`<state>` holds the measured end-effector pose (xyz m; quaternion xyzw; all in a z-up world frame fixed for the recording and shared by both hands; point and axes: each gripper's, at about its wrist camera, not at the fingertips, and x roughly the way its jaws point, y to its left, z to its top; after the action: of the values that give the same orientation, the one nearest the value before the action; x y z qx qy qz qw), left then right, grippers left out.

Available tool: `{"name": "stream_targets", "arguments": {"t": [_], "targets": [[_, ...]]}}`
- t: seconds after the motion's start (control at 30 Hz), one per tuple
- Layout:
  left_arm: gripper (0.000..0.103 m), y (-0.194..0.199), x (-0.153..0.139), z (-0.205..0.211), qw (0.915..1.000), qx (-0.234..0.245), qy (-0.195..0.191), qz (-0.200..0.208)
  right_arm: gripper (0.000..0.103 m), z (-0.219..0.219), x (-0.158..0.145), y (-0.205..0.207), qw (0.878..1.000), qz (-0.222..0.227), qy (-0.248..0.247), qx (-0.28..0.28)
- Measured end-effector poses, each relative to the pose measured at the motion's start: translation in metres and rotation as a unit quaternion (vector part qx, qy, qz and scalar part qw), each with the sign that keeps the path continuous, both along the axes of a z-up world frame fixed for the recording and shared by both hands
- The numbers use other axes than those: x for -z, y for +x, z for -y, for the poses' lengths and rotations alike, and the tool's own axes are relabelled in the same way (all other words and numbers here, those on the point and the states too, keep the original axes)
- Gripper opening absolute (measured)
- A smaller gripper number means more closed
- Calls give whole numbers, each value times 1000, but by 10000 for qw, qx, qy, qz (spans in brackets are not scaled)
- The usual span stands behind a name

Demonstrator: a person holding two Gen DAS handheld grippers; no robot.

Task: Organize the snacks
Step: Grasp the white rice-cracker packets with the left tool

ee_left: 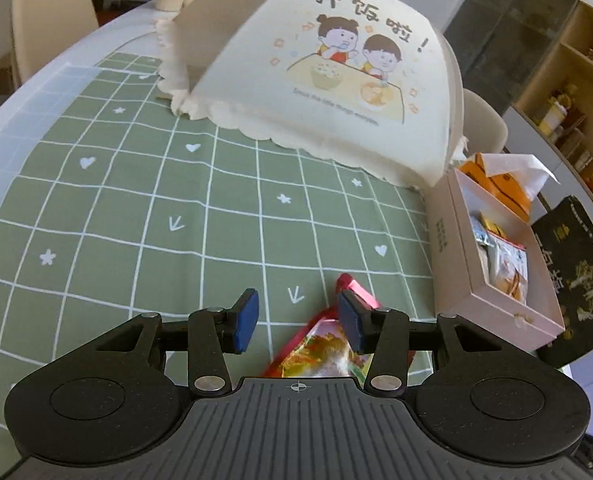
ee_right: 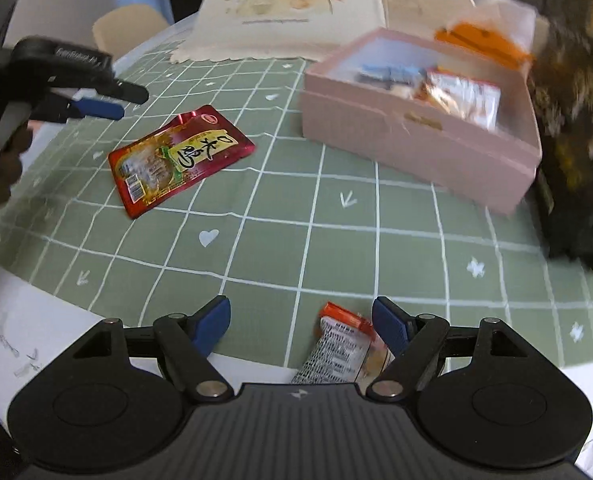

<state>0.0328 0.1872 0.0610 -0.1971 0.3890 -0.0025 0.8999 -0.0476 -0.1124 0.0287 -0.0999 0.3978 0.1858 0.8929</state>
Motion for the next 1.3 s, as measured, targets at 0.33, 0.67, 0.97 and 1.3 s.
{"name": "stream_targets", "arguments": {"t": [0.33,0.67,0.97,1.3], "targets": [[49,-26,-4,121,9832,1657,-407,-655,79,77,-21,-6,9947,54,-97,1020],[49,-49,17,258,9514,2757,841,-1082,79,148,-5,-34,9731,-60,392,2270],[61,-55,20,299,9163,3171,2421,-354,79,165,1,-44,9566,-101,781,2805],[59,-36,9,263,9617,2471,642,-996,79,161,-3,-43,9577,88,724,2783]]}}
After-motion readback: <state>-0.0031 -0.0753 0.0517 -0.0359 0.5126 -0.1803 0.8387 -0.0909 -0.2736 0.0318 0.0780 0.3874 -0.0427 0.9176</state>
